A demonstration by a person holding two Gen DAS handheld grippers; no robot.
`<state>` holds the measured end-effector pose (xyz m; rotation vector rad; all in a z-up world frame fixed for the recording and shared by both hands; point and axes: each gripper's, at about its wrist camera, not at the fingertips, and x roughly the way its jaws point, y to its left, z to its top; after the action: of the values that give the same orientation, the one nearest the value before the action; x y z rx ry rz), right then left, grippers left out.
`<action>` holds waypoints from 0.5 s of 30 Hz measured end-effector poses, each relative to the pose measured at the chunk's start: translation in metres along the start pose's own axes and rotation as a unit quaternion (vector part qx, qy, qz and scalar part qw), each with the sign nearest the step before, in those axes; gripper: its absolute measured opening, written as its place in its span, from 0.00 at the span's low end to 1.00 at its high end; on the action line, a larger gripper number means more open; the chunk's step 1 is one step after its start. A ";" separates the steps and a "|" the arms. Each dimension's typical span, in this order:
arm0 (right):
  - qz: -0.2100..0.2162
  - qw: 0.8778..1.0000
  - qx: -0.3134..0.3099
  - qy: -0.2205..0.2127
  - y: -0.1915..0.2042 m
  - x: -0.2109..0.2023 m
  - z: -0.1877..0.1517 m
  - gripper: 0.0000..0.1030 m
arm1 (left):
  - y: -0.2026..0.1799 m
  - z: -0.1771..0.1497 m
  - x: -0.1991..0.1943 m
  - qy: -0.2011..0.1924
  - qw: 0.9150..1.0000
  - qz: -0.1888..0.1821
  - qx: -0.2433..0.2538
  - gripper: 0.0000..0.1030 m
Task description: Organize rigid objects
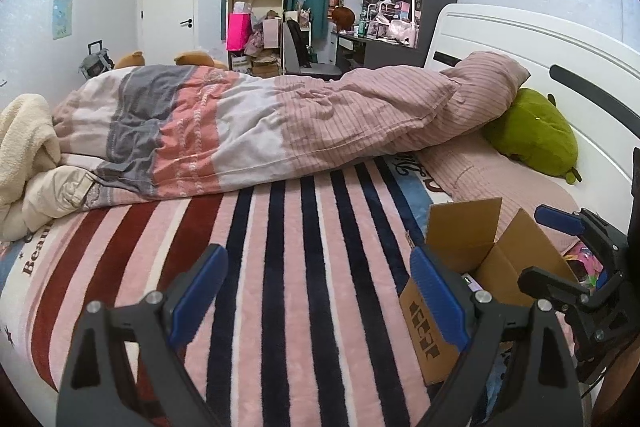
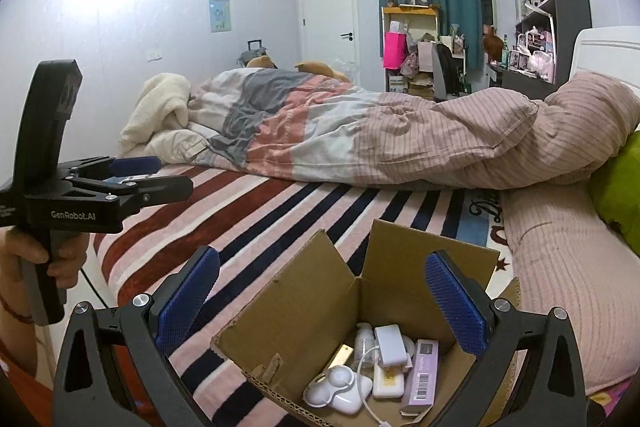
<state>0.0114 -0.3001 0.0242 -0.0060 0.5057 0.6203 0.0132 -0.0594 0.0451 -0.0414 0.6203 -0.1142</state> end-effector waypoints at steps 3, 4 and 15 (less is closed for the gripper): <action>0.001 1.000 0.006 0.002 0.001 0.001 -0.001 1.00 | 0.001 0.000 -0.001 -0.003 1.000 0.008 -0.001 0.88; 0.001 1.000 0.006 0.003 0.002 0.002 -0.001 1.00 | 0.002 0.000 -0.002 -0.004 1.000 0.010 -0.002 0.88; -0.010 1.000 0.010 0.014 0.002 0.004 -0.001 1.00 | 0.008 -0.001 -0.002 -0.013 1.000 0.027 -0.005 0.88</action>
<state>0.0128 -0.2967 0.0216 -0.0019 0.5391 0.5959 0.0116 -0.0514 0.0444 -0.0348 0.5955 -0.0586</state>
